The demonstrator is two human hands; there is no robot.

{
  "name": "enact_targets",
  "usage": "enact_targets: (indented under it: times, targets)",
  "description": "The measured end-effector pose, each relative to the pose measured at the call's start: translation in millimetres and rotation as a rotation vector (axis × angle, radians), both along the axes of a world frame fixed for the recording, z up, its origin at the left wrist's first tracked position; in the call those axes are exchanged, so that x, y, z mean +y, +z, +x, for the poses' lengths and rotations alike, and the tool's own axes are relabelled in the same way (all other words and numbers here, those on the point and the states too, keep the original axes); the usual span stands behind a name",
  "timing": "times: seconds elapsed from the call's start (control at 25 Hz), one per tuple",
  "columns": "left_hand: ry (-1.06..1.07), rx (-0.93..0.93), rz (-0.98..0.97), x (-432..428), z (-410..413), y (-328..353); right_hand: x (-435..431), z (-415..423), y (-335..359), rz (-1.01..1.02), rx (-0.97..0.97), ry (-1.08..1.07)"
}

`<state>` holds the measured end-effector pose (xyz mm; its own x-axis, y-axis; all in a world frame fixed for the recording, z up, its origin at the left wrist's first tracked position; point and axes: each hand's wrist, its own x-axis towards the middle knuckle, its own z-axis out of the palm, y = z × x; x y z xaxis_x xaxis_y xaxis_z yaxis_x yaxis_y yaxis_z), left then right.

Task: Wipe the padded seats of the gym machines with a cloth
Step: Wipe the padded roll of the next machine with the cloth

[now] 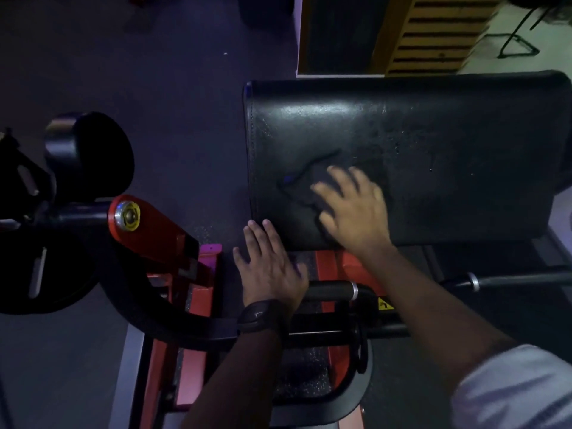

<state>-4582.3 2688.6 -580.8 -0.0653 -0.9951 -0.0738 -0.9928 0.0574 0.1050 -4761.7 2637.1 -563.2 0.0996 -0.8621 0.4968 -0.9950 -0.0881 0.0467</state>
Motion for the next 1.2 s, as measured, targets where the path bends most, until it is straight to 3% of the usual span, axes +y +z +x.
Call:
enact_targets:
  times: [0.08,0.12,0.2,0.24,0.28,0.36,0.4,0.44,0.52,0.56,0.68,0.72,0.8,0.84,0.88,1.0,1.04,1.12,1.16,1.2]
  targets:
    - [-0.008,0.017,0.003,1,0,3,6,27,2,-0.024,-0.386,-0.385]
    - [-0.014,0.017,-0.006,1,0,2,9,42,-7,-0.035,-0.303,-0.365]
    - [-0.031,0.008,-0.018,1,1,3,10,26,-8,0.014,0.071,0.032]
    - [-0.042,0.000,-0.033,1,2,3,4,4,-2,0.018,0.122,0.075]
    - [-0.049,-0.006,-0.052,0,2,2,-2,-9,7,-0.003,-0.007,-0.061]
    - [-0.055,-0.008,-0.044,-1,0,0,-3,-1,19,-0.102,-0.525,-0.515]
    - [-0.059,-0.013,-0.037,-2,0,-1,0,15,16,-0.108,-0.527,-0.603]
    - [-0.062,-0.017,-0.040,-1,1,-1,3,23,5,-0.101,-0.312,-0.464]
    - [-0.065,-0.016,-0.056,-1,2,0,6,-4,-1,-0.006,0.169,0.053]
    - [-0.067,-0.017,-0.053,-1,2,1,4,-15,1,0.002,0.169,0.049]
    - [-0.074,-0.031,-0.036,-3,0,-1,12,20,1,-0.097,-0.449,-0.518]
    - [-0.069,-0.032,-0.041,-3,-1,-1,16,37,-9,-0.104,-0.400,-0.493]
    - [-0.058,-0.031,-0.051,-1,2,0,21,21,-19,0.005,0.055,-0.024]
    - [-0.065,-0.022,-0.059,-2,3,-1,20,-1,-17,0.026,0.160,0.117]
    - [-0.074,-0.011,-0.060,-2,3,-2,21,-15,-13,0.005,0.134,0.078]
    - [-0.088,0.015,-0.050,-2,0,-1,41,16,-23,-0.052,-0.390,-0.436]
    - [-0.084,0.018,-0.056,-2,0,-1,47,30,-35,-0.024,-0.295,-0.341]
    - [-0.080,0.019,-0.056,-1,2,-1,52,9,-41,0.094,0.112,0.175]
    - [-0.086,0.027,-0.059,-1,3,0,47,-13,-38,0.104,0.207,0.282]
    - [-0.091,0.043,-0.051,-1,3,0,46,-23,-32,0.092,0.178,0.251]
